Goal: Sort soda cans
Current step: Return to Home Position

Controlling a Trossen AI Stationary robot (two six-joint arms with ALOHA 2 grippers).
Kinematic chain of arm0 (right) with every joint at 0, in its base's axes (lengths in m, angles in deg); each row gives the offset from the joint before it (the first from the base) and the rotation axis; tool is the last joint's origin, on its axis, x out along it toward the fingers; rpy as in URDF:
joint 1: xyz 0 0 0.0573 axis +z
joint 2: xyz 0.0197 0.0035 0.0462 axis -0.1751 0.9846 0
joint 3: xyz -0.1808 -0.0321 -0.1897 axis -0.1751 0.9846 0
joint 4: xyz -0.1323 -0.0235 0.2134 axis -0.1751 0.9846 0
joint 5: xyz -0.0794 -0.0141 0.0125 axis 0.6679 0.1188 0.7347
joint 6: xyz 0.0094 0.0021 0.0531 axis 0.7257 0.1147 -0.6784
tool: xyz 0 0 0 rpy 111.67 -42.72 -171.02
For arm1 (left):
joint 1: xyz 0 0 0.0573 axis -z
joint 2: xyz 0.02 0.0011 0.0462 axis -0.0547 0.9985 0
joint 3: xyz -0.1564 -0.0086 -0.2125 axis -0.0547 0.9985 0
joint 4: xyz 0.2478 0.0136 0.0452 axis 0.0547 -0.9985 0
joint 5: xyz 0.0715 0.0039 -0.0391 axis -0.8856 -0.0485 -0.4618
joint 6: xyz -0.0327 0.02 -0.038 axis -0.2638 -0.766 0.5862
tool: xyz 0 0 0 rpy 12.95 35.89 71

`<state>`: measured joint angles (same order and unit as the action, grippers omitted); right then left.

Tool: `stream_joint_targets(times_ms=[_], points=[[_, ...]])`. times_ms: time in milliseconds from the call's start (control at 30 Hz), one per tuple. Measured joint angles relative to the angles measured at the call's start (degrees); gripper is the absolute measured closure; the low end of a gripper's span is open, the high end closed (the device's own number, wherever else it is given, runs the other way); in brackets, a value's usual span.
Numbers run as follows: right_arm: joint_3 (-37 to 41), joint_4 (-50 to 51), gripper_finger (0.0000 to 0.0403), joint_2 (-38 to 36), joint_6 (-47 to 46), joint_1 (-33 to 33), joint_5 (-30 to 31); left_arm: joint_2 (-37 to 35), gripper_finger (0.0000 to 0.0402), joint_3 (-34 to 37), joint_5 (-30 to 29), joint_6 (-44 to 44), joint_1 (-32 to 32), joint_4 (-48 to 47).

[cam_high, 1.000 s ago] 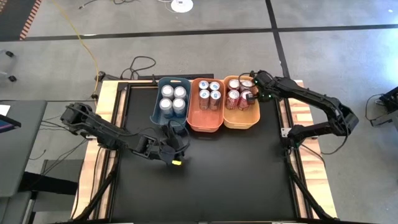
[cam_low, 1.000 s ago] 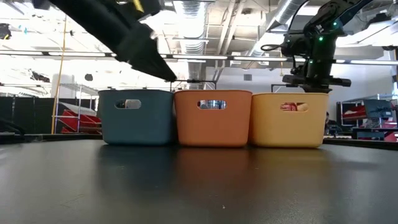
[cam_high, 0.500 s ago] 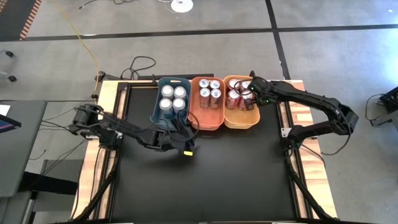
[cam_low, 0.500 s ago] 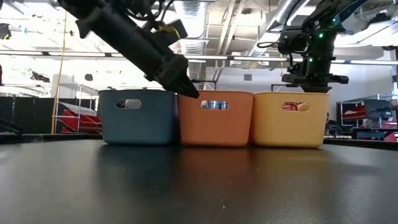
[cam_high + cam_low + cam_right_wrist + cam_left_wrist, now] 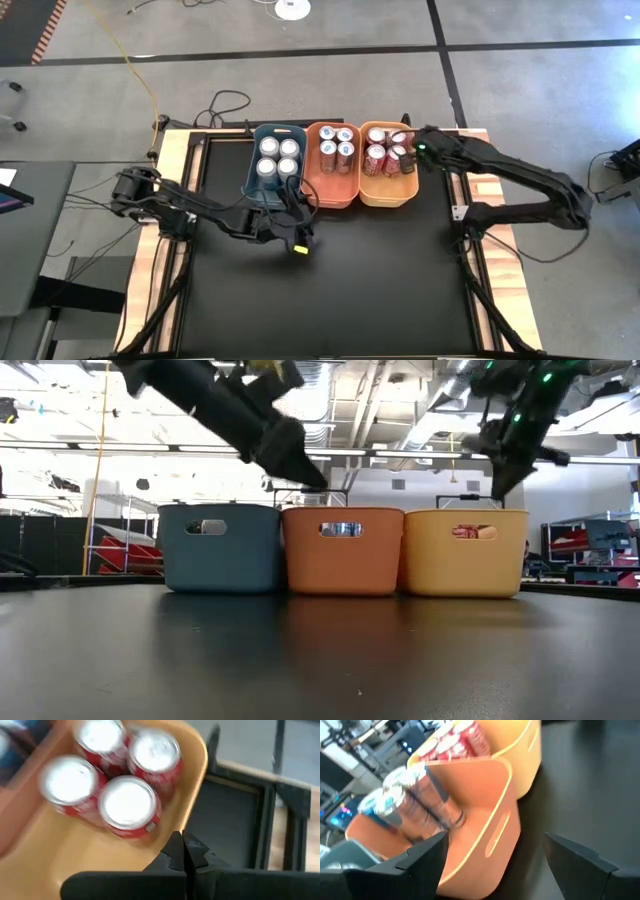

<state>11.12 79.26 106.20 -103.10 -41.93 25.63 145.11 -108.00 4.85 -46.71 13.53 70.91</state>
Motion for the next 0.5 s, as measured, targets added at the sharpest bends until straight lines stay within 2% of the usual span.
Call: stream_joint_targets(times_ms=[133, 300, 367, 500], points=[[0.0, -0.6, 0.0403, -6.9, 2.0, 4.7, 0.3, -2.6, 0.0084, -1.6, -0.6, -2.4, 1.4, -2.2], [0.0, -1.9, 0.0403, -15.1, 5.5, 17.3, -0.5, -10.3, 0.0089, -1.0, -0.9, -5.3, 2.8, -2.8], [0.4, -5.9, 0.0403, -18.1, 7.7, 24.1, -0.4, -14.9, 0.0101, 0.1, 1.1, -5.3, 2.8, -4.9], [5.5, -20.6, 0.0403, -22.9, 15.6, 38.0, 0.1, -23.4, 0.0131, 3.1, 9.0, -2.7, 1.3, -7.6]])
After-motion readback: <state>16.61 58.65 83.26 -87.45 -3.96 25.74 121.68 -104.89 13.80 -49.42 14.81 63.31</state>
